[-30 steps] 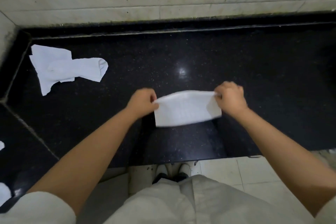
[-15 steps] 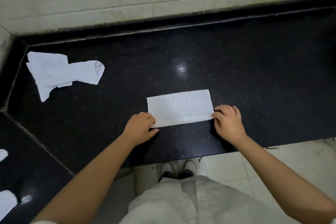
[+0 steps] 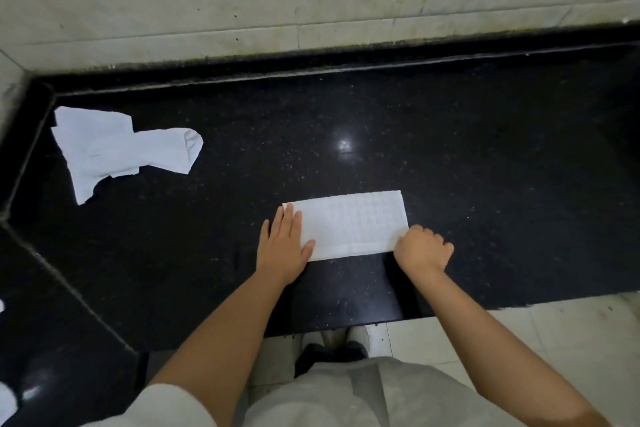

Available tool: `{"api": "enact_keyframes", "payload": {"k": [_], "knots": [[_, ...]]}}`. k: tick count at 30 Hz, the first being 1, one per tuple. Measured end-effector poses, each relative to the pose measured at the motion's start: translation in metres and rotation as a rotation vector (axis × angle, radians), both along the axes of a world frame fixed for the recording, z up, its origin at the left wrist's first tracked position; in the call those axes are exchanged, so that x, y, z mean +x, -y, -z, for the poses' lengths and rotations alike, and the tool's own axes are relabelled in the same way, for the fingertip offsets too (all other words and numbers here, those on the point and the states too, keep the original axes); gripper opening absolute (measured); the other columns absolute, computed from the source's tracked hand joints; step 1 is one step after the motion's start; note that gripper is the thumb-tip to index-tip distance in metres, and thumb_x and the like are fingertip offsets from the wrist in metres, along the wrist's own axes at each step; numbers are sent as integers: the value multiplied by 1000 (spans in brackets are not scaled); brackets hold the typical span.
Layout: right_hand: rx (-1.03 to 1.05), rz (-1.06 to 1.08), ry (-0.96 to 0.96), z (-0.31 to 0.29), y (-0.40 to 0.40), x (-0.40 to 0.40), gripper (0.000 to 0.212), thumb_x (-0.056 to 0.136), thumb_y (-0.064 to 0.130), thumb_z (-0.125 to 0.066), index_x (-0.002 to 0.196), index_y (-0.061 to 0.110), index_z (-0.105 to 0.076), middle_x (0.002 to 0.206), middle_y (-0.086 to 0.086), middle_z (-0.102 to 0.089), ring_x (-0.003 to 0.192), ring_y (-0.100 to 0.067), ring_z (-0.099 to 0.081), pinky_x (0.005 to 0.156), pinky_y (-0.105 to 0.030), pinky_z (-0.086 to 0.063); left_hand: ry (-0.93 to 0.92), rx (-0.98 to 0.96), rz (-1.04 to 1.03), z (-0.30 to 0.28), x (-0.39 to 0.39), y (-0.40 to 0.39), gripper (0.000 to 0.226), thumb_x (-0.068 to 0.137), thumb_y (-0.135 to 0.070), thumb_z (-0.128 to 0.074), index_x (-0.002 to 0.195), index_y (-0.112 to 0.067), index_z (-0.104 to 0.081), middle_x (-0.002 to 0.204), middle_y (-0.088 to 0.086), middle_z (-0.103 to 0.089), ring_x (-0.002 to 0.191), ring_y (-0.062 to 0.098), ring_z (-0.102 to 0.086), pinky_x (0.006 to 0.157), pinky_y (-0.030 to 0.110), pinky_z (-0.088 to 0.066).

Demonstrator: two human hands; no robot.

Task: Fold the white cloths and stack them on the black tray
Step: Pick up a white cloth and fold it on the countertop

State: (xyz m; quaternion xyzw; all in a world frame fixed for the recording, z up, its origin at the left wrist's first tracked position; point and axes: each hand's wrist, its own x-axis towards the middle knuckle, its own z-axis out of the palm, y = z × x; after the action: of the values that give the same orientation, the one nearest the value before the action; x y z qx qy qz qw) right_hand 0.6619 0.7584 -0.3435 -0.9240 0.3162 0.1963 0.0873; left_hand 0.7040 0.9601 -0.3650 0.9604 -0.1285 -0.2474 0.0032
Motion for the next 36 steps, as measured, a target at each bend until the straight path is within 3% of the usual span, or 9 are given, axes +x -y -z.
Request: {"api": "enact_keyframes", "payload": {"k": [4, 8, 12, 17, 20, 23, 29, 32, 36], "knots": [[161, 37, 208, -7, 0, 2, 12, 89, 5, -41, 90, 2, -53, 103, -20, -61, 91, -33, -56, 74, -34, -43, 22, -38, -6, 4, 0, 0, 63, 100, -42, -19, 149, -12, 8, 158, 7, 16, 146, 21, 15, 120, 39, 6], [410, 3, 564, -31, -24, 12, 29, 84, 2, -49, 61, 12, -34, 61, 1, -39, 62, -19, -41, 48, -21, -27, 59, -136, 22, -1, -2, -7, 66, 95, -48, -8, 149, -10, -5, 159, 9, 2, 148, 22, 2, 120, 42, -3], [473, -311, 614, -50, -83, 26, 28, 86, 5, -50, 63, 14, -36, 67, -1, -42, 65, -16, -40, 54, -25, -29, 131, -130, -56, -11, -5, -29, 91, 78, -52, 13, 144, -6, -31, 154, 10, -27, 144, 25, -24, 116, 45, -22], [326, -610, 348, -10, -140, 24, 8, 86, 4, -51, 89, 2, -58, 93, -17, -61, 84, -29, -59, 60, -27, -29, 56, -128, -206, -13, -20, -70, 66, 81, -41, -25, 116, 0, -63, 126, 17, -62, 117, 33, -59, 91, 50, -49], [231, -624, 343, 1, -149, 24, 21, 50, -6, -77, 60, 0, -59, 57, -14, -62, 50, -30, -60, 43, -20, -22, 62, -156, -208, -14, -32, -84, 75, 86, -48, -8, 141, -6, -36, 153, 10, -29, 145, 25, -21, 117, 43, -20], [283, -607, 464, 0, -147, 27, 24, 49, -15, -72, 55, -2, -53, 51, -17, -57, 41, -30, -51, 41, -19, -16, 109, -177, -239, -7, -35, -91, 53, 100, -38, -23, 147, -13, -22, 159, 3, -11, 148, 17, -1, 120, 35, -6], [379, -262, 658, -24, -102, 37, 12, 86, 3, -49, 86, -6, -57, 92, -19, -61, 79, -31, -55, 64, -29, -33, 159, -318, -244, -8, -25, -78, 86, 77, -52, 0, 141, -6, -36, 154, 10, -27, 147, 23, -13, 119, 40, -13], [382, -199, 740, -32, -106, 34, 7, 81, -1, -54, 78, -6, -58, 81, -17, -61, 69, -26, -51, 61, -27, -33, 192, -377, -263, -13, -15, -68, 76, 85, -48, -10, 138, -4, -41, 151, 13, -32, 145, 25, -18, 117, 41, -18], [248, -515, 677, -5, -129, 21, 14, 63, 1, -51, 50, 6, -51, 47, -6, -54, 37, -20, -51, 36, -17, -27, 197, -393, -283, -10, -11, -69, 70, 85, -42, -19, 127, 3, -52, 140, 21, -46, 138, 35, -35, 110, 49, -32]]}}
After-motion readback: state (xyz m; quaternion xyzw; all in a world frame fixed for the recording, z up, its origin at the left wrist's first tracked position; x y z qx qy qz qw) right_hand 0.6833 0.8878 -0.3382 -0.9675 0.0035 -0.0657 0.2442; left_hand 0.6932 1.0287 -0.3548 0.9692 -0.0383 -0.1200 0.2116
